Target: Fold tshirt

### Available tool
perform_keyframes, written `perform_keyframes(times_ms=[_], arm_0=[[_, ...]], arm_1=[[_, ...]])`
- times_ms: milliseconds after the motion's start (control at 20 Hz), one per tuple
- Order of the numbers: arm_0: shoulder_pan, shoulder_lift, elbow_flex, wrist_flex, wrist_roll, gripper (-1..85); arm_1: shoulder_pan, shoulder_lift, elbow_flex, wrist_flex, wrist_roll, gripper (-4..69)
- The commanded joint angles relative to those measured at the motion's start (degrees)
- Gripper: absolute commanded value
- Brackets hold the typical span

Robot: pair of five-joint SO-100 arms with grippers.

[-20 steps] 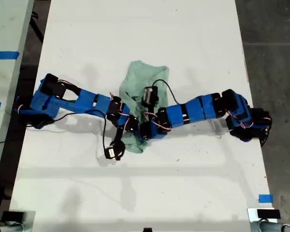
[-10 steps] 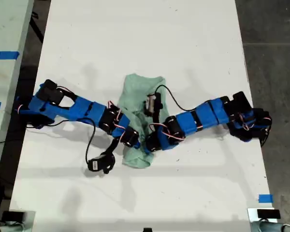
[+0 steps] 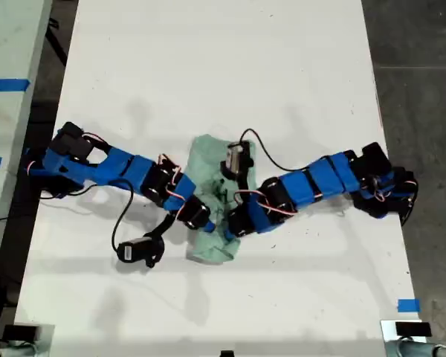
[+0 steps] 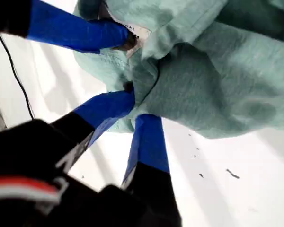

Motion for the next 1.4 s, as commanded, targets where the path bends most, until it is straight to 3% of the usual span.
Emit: perform_keyframes(times_ms=[0,150,350,500,750,800,900,1050,1350], arm_0=[[-8.6,9.1,-2.5,7.0,8.3,0.1],[-19.5,12.5,-2.6,12.7,17.0,0.1],[-30.1,13.1,-1.4,14.9,25.1,0.1],[-36.0,7.8,-0.5,13.5,28.4,0.1],[-42.8,-10.7,-2.5,4.2,29.8,0.1],[-43.3,-12.4,-2.6,3.3,29.8,0.1],[-44.2,-12.7,-2.6,2.9,29.7,0.1],[-44.6,-6.9,-2.6,7.0,29.7,0.1],[-43.8,13.1,-1.2,17.1,29.6,0.1]], arm_1=[[7.3,9.6,-1.1,9.1,-6.9,-1.5],[18.2,14.7,2.3,12.9,-17.2,-1.5],[29.3,17.1,5.4,12.2,-29.1,-1.5],[34.7,17.1,14.0,4.7,-34.0,-1.5],[38.4,4.9,25.8,-14.2,-35.5,-1.1],[39.0,0.0,24.1,-15.4,-35.0,3.9],[39.5,-6.3,19.6,-13.6,-34.3,18.5],[38.9,-0.6,16.6,-6.2,-33.3,28.2],[39.6,23.0,16.0,12.3,-33.9,31.0]])
